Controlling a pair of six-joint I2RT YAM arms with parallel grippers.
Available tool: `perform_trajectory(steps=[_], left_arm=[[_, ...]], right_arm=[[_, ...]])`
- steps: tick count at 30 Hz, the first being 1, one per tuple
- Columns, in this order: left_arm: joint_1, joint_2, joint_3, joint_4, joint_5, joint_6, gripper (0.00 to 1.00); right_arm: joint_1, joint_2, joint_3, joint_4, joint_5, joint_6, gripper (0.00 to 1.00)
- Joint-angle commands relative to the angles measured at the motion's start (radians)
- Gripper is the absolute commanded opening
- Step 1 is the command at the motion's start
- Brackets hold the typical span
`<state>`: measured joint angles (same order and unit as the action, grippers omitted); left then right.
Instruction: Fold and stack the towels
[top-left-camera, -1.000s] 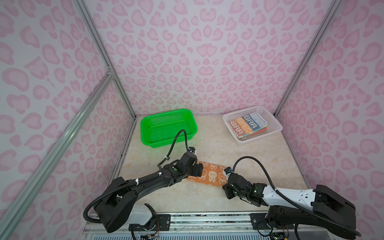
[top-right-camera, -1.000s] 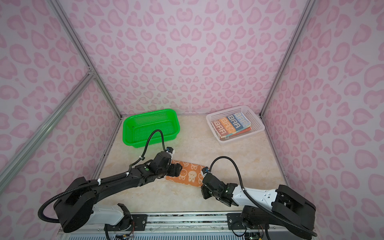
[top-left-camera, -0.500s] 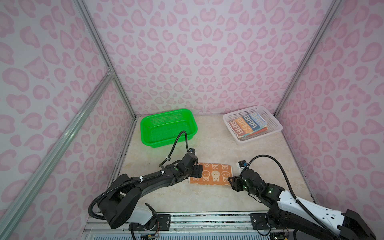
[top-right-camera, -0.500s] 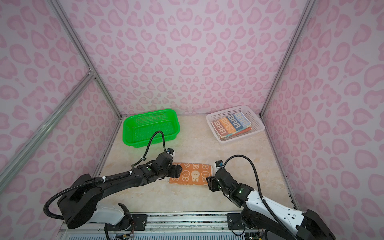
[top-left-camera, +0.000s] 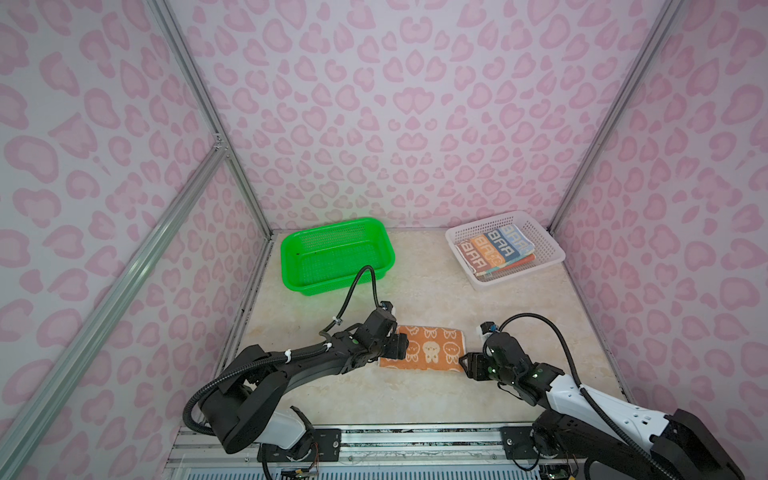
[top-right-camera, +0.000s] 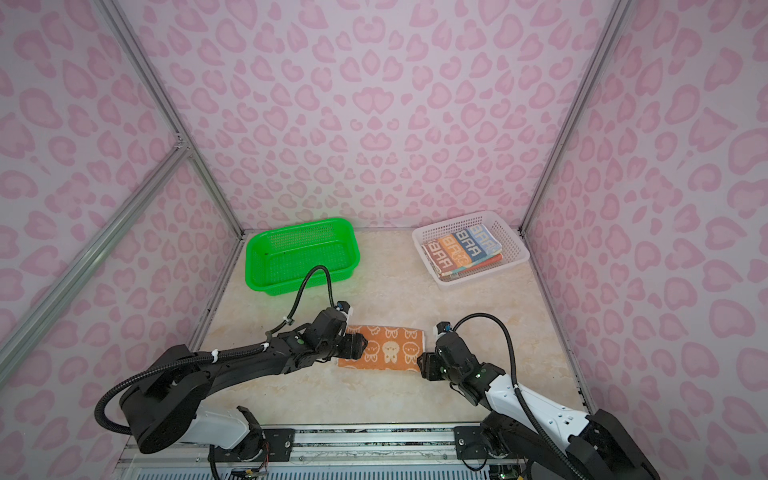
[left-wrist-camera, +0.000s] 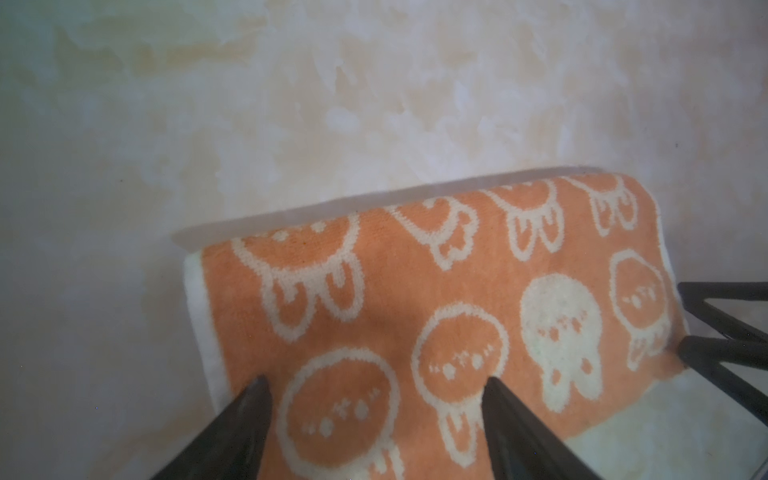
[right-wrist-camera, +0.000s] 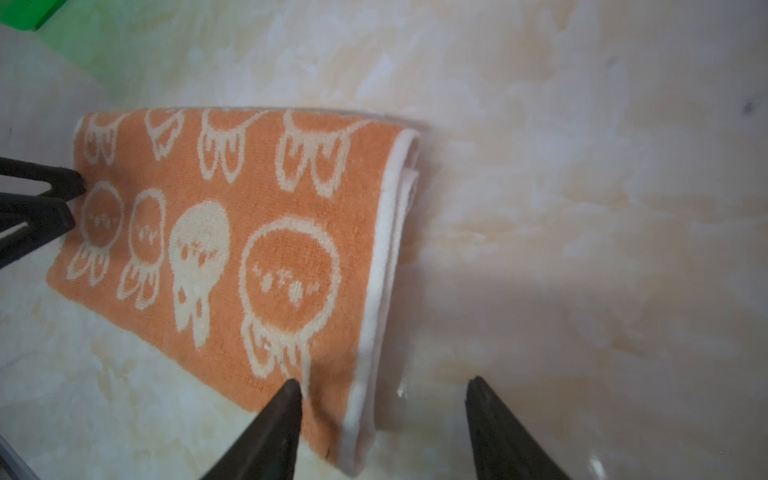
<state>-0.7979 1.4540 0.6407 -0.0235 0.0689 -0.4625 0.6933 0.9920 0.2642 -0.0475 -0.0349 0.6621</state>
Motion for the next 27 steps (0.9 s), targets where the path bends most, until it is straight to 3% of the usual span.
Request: perform_trajectory(steps=[1,9,13,19,21,24,27], left_arm=[[0.001,0.029,-0.017,0.069,0.009,-0.018,0.81],[0.001,0.049,-0.05,0.08,-0.004,-0.018,0.8],[0.0,0.041,-0.055,0.073,-0.013,-0.015,0.8],[0.002,0.027,-0.063,0.069,-0.033,-0.011,0.81],[0.001,0.016,-0.062,0.065,-0.043,-0.011,0.85],[0.0,-0.017,-0.061,0.059,-0.064,-0.011,0.98],[0.001,-0.068,-0.063,0.054,-0.09,-0.008,0.98]], right_arm=[[-0.007,0.054,-0.008,0.094,-0.026,0.004,0.63],[-0.026,0.255,0.029,0.195,-0.102,-0.03,0.52],[-0.025,0.394,0.06,0.271,-0.165,-0.042,0.37],[-0.026,0.529,0.116,0.356,-0.188,-0.097,0.0],[-0.026,0.529,0.153,0.329,-0.183,-0.134,0.0],[-0.024,0.502,0.238,0.208,-0.136,-0.22,0.0],[-0.025,0.481,0.342,0.063,-0.064,-0.337,0.0]])
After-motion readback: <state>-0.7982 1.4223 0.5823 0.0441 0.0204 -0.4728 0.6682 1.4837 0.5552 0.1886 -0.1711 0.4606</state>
